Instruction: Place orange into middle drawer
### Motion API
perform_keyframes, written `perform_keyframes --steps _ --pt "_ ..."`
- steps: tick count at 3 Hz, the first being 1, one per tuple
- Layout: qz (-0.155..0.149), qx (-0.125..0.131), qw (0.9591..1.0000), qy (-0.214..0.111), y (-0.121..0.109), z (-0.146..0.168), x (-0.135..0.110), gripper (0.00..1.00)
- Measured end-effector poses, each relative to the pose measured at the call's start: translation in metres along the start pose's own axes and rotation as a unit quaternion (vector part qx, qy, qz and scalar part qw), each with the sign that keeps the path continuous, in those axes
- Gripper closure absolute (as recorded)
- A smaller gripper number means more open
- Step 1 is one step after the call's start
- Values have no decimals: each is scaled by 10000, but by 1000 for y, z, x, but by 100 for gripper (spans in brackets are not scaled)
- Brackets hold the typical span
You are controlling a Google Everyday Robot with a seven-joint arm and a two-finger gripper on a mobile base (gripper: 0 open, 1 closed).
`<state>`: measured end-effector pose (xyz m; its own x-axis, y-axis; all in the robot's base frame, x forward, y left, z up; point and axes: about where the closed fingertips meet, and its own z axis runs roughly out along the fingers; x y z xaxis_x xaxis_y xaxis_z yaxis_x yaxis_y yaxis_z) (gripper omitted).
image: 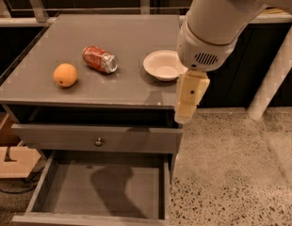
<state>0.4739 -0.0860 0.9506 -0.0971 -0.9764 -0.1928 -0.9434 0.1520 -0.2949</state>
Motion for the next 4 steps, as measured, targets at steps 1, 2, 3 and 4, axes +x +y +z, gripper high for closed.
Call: perform_keyframes --steps 1,2,3,4 --pt "-86 -58 9999 59 7 -25 -50 0" --pt "-100 -34 9999 113 6 -27 -58 0" --pt "-116 10 9995 307 1 -21 -63 0" --pt "-276 -227 9985 403 -9 14 -83 0"
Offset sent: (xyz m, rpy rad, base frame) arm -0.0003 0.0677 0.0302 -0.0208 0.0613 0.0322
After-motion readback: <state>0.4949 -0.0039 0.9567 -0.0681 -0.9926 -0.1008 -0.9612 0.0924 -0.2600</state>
